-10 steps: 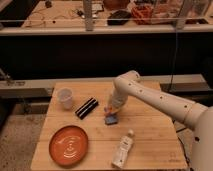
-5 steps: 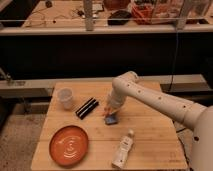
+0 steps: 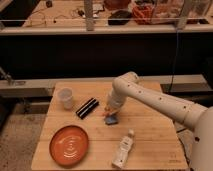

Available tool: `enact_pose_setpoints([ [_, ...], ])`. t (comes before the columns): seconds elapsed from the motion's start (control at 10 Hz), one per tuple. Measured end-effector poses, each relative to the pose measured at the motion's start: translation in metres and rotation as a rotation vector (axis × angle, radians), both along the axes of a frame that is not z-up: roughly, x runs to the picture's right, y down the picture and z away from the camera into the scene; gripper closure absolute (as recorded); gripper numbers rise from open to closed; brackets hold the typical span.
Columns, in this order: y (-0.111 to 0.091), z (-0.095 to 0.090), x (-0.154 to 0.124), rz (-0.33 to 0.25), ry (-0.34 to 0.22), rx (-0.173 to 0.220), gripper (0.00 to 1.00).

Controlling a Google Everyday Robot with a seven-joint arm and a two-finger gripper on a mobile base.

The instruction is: Place the pepper on the white sponge

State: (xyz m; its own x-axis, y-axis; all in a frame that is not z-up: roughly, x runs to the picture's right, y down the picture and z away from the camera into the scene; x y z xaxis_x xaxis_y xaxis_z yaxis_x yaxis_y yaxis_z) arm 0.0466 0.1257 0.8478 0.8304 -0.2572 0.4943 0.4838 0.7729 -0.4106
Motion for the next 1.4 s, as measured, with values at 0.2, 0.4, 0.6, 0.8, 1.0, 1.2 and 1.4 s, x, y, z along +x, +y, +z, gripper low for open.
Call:
enact_pose_setpoints([
  [0.2,0.0012,-0.0004,-0.0019,-0.005,-0.005,-0.001,0.73],
  [0.4,0.0017,-0.0008,-0.0035,-0.003,-0.007,0.000,0.77],
  [0.6,0.0023,-0.0017,-0.0038,0.000,-0.008,0.000,0.87],
  [0.8,0.0019,-0.0026,-0.0038,0.003,-0.009,-0.001,0.87],
  [1.0,0.0021,-0.0028,-0.0029,0.006,-0.009,-0.002,0.87],
  [1.2,0.0042,-0.0035,-0.0028,0.007,-0.011,-0.002,0.87],
  [1.4,0.0045,-0.0047,-0.0044,0.008,-0.011,-0.001,0.87],
])
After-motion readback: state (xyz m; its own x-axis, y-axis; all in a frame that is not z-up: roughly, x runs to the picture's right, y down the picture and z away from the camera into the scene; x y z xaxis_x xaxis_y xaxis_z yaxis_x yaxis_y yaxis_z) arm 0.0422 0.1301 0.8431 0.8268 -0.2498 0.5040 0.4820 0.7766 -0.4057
